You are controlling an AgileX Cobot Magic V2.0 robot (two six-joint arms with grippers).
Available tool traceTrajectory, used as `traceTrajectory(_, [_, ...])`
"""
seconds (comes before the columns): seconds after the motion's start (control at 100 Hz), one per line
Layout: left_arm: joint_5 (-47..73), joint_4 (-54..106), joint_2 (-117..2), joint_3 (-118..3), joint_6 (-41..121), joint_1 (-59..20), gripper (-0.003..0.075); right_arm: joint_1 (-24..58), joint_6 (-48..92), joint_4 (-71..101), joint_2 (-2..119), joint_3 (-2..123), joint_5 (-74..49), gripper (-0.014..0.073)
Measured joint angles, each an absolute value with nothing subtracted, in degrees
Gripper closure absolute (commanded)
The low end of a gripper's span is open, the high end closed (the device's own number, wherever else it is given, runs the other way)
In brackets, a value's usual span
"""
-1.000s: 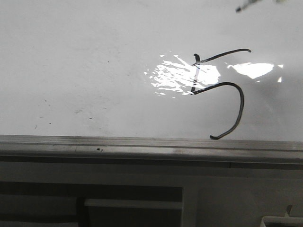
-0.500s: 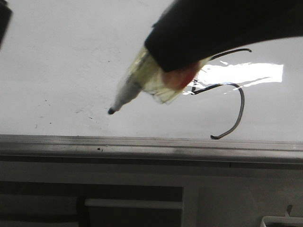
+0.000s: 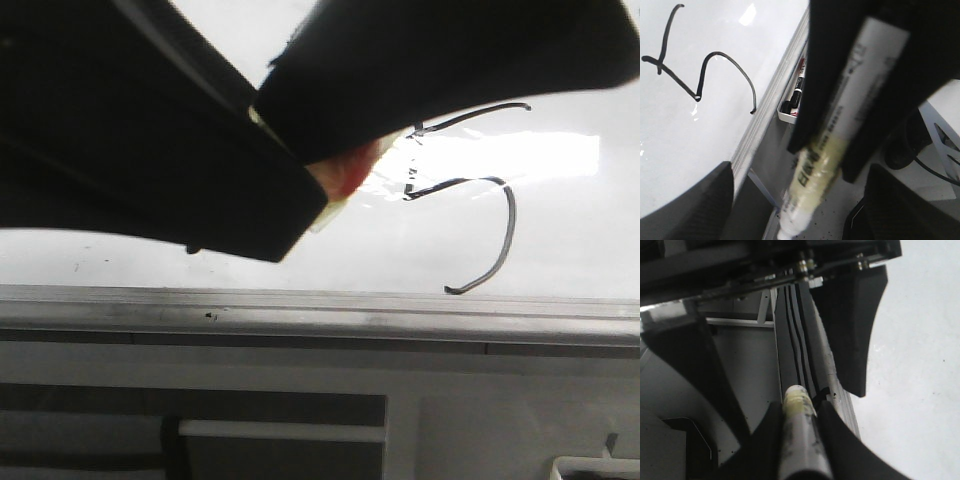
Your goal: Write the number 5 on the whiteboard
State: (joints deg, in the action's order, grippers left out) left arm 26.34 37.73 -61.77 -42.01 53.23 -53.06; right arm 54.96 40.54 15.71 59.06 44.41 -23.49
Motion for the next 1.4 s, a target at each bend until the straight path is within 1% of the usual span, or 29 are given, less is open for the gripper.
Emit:
traceTrajectory(0.04, [26.04,37.73,-62.05,-42.01,53.23,-53.06,0.0351,55.43,40.54,15.71,59.06,44.41,-23.6,0.0638])
traceTrajectory(0.07, [26.04,37.82,-62.31,-42.01,53.23,-53.06,0.0409,55.56,40.6,15.71,59.06,44.41,-23.6,0.0638])
traceTrajectory(0.09, [26.04,37.82,-62.45,-42.01,53.23,-53.06,0.0433,55.71,40.68,15.71,59.06,44.41,-23.6,0.0638])
traceTrajectory(0.1, [26.14,37.82,-62.58,-42.01,53.23,-53.06,0.0468,55.83,40.68,15.71,59.06,44.41,-23.6,0.0638])
traceTrajectory(0.11, [26.14,37.82,-62.58,-42.01,53.23,-53.06,0.0468,55.86,40.68,15.71,59.06,44.41,-23.6,0.0638])
traceTrajectory(0.14, [26.44,37.97,-62.68,-42.01,53.23,-53.21,0.0526,55.97,40.68,15.55,59.06,44.41,-23.49,0.0638])
traceTrajectory(0.16, [26.73,37.97,-62.68,-42.01,53.23,-53.32,0.0549,56.0,40.68,15.43,59.06,44.41,-23.34,0.0638])
traceTrajectory(0.21, [27.19,37.97,-62.68,-42.01,53.27,-53.32,0.0633,56.09,40.73,15.29,59.06,44.41,-22.96,0.0638])
traceTrajectory(0.28, [27.75,37.32,-62.68,-42.01,54.2,-53.41,0.072,56.13,41.13,15.19,59.06,44.41,-23.25,0.0638])
traceTrajectory(0.31, [27.98,36.86,-62.68,-42.01,54.73,-53.41,0.074,56.23,41.17,15.19,59.06,44.41,-23.48,0.0638])
traceTrajectory(0.65, [28.19,35.52,-62.7,-42.01,57.04,-53.68,0.0741,56.37,41.07,16.17,59.06,44.41,-23.62,0.0634])
traceTrajectory(0.71, [28.3,35.52,-62.7,-42.01,57.04,-53.68,0.0741,56.37,41.07,16.43,59.06,44.41,-23.62,0.0615])
traceTrajectory(0.78, [28.3,35.52,-62.7,-42.01,57.04,-53.68,0.074,56.37,41.07,16.58,59.06,44.41,-23.41,0.0534])
traceTrajectory(0.83, [28.19,35.52,-62.7,-42.01,57.04,-53.68,0.0741,56.37,41.07,16.58,59.06,44.41,-23.19,0.0431])
traceTrajectory(0.85, [28.19,35.52,-62.7,-42.01,57.04,-53.68,0.0741,56.37,40.96,16.58,58.89,44.41,-23.04,0.0403])
traceTrajectory(0.9, [27.98,36.02,-62.7,-42.01,56.92,-53.68,0.0741,56.37,40.85,16.58,58.52,44.41,-21.81,0.0293])
traceTrajectory(0.95, [27.61,36.98,-62.7,-42.12,56.08,-53.68,0.0741,56.37,40.85,16.95,57.72,44.52,-19.49,0.0215])
traceTrajectory(1.0, [26.72,37.37,-62.7,-42.12,55.25,-53.68,0.0741,56.37,40.85,17.5,56.53,44.65,-17.64,0.0163])
traceTrajectory(1.05, [25.83,37.61,-62.8,-42.12,54.53,-53.68,0.0741,56.5,40.85,17.73,55.22,44.77,-15.8,0.0141])
traceTrajectory(1.22, [23.07,40.42,-62.8,-42.12,53.63,-53.68,0.0741,56.57,40.85,18.11,51.06,45.0,-11.14,0.0146])
traceTrajectory(1.27, [21.27,41.79,-62.8,-42.12,52.89,-53.68,0.0741,56.57,40.85,18.16,49.96,45.0,-10.36,0.0167])
traceTrajectory(1.34, [18.32,43.32,-63.01,-42.12,50.24,-53.68,0.0741,56.19,40.85,18.26,48.4,45.0,-9.85,0.0267])
traceTrajectory(1.4, [15.69,44.28,-63.55,-42.12,46.28,-53.68,0.0741,55.43,40.85,18.56,47.23,45.0,-9.82,0.0422])
